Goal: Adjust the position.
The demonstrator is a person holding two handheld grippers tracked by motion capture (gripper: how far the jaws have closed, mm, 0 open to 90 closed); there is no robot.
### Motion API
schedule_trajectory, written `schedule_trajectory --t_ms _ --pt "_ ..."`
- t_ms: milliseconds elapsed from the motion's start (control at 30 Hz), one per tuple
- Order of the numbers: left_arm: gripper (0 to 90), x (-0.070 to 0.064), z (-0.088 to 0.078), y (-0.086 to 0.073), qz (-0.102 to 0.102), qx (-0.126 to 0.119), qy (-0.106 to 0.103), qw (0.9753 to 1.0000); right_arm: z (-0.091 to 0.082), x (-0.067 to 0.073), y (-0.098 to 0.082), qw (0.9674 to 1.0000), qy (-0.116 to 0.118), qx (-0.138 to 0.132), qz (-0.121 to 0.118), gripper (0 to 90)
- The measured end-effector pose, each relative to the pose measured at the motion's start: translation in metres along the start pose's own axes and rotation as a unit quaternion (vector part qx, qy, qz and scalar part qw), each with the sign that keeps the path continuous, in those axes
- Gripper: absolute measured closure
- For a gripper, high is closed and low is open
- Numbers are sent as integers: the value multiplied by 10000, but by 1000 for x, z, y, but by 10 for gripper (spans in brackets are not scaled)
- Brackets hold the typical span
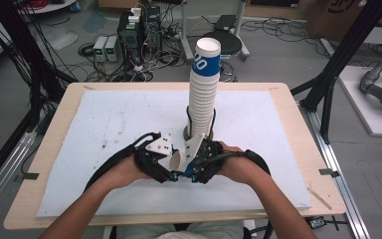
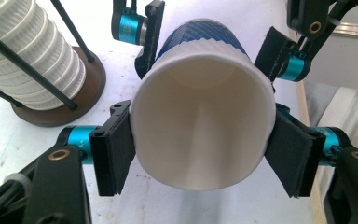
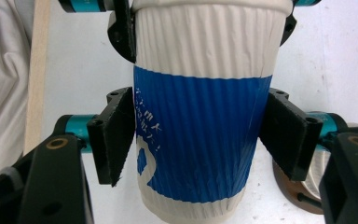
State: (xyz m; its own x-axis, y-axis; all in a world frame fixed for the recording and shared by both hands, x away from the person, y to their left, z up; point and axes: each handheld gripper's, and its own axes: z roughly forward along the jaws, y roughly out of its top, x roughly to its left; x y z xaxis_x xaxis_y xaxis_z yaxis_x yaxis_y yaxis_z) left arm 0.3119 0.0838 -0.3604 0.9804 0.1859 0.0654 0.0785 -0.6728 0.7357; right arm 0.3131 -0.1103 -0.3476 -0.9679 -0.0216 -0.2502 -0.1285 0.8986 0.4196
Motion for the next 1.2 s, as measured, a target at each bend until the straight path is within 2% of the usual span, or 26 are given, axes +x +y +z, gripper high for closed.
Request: schedule_trajectory --t_ms 100,167,300,400,500,600,700,767,833,900,1000,1067,1100,1167,1200 --pt "305 0 1 1 13 -3 38 10000 0 0 0 10000 -1 11 74 320" --pt "281 0 0 0 -19 -99 65 9999 0 0 -1 9999 -21 9 128 316" --pt "223 2 -5 -5 -170 -584 11 9981 -4 -2 -7 9992 -14 -272 308 314" --pt "195 4 -10 -12 -317 -1092 17 9935 -7 -4 -14 9971 6 -567 515 313" --pt "190 5 -14 -20 -539 -1633 67 9851 -11 -8 -26 9931 -48 -951 690 311" --pt "182 8 -17 -29 -689 -2023 141 9768 -15 -10 -40 9844 -32 -1455 988 309" --pt "182 11 -19 -36 -859 -2380 200 9673 -17 -9 -53 9725 28 -1968 1243 308" --pt "181 13 -20 -40 -929 -2582 167 9615 -18 -8 -59 9650 39 -2241 1360 308" --pt "174 13 -20 -41 -942 -2665 124 9591 -18 -7 -65 9595 53 -2412 1452 308" --pt "174 13 -20 -41 -901 -2708 167 9583 -17 -6 -69 9542 49 -2572 1529 308" --pt "174 13 -22 -42 -856 -2846 194 9546 -18 -4 -76 9462 -3 -2786 1644 308" --pt "174 13 -24 -43 -883 -2918 279 9520 -19 -2 -82 9372 -51 -2975 1822 308" --pt "174 13 -25 -45 -903 -2918 311 9517 -19 -2 -86 9342 -111 -3058 1831 308" --pt "174 14 -25 -49 -955 -2929 410 9505 -21 -1 -95 9229 -193 -3272 2019 308" --pt "174 14 -26 -51 -970 -2911 442 9507 -21 -1 -100 9182 -259 -3365 2073 308"
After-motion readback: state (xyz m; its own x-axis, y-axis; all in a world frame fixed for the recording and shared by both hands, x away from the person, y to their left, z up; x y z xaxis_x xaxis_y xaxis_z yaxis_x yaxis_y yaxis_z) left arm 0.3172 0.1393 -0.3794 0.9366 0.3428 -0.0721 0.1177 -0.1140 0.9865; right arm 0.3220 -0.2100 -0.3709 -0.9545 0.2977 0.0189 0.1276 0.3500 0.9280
